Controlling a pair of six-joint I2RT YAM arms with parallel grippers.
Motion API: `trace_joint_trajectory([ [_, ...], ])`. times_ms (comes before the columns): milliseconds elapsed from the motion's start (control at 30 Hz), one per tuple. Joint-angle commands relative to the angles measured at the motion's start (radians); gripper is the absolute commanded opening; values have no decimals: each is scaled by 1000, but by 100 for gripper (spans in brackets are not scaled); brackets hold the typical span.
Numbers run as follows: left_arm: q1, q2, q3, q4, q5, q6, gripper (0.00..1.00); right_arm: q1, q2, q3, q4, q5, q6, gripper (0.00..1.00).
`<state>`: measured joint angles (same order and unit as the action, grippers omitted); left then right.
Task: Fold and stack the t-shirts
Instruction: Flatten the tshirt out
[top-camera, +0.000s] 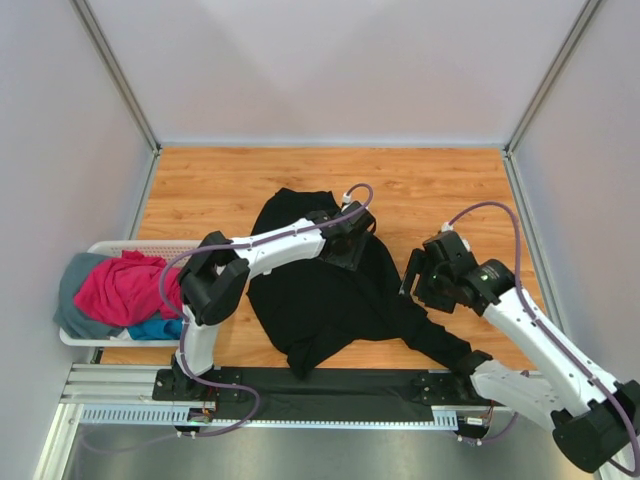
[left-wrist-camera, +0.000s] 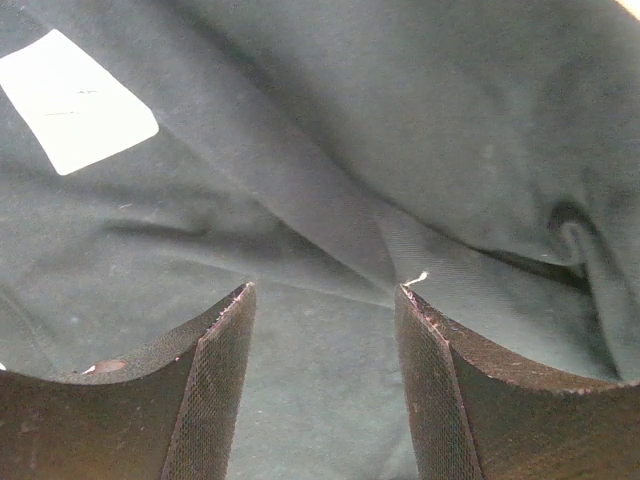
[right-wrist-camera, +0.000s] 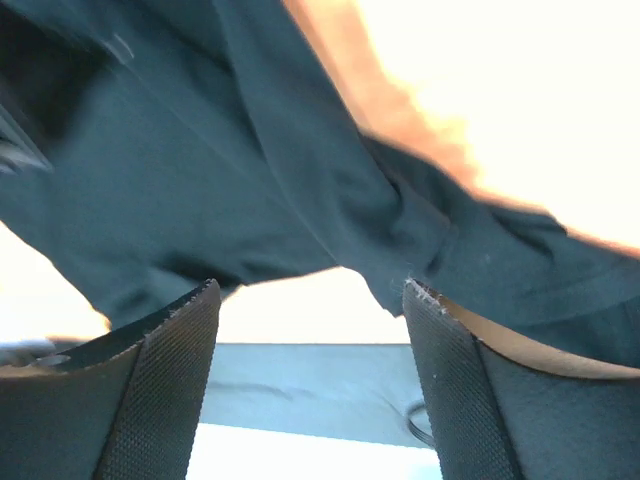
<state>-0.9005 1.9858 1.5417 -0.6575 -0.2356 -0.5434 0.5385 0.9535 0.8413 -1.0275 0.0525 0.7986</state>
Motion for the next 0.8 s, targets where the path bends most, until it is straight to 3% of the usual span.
trace_joint_trajectory([
  [0,8,-64,-3,-1,-24,-17,65,-20,-48,50,-17,158,94,76],
  [233,11,-85,-25,-4,-31,-7,65,-66,-62,-27,-49,193,166,78],
  [500,28,-120,-60,16,-10,-18,65,-77,-91,-182,85,165,205,75],
  [767,29,-143,-91,32,-4,-9,65,-77,-47,-238,271,126,200,56],
])
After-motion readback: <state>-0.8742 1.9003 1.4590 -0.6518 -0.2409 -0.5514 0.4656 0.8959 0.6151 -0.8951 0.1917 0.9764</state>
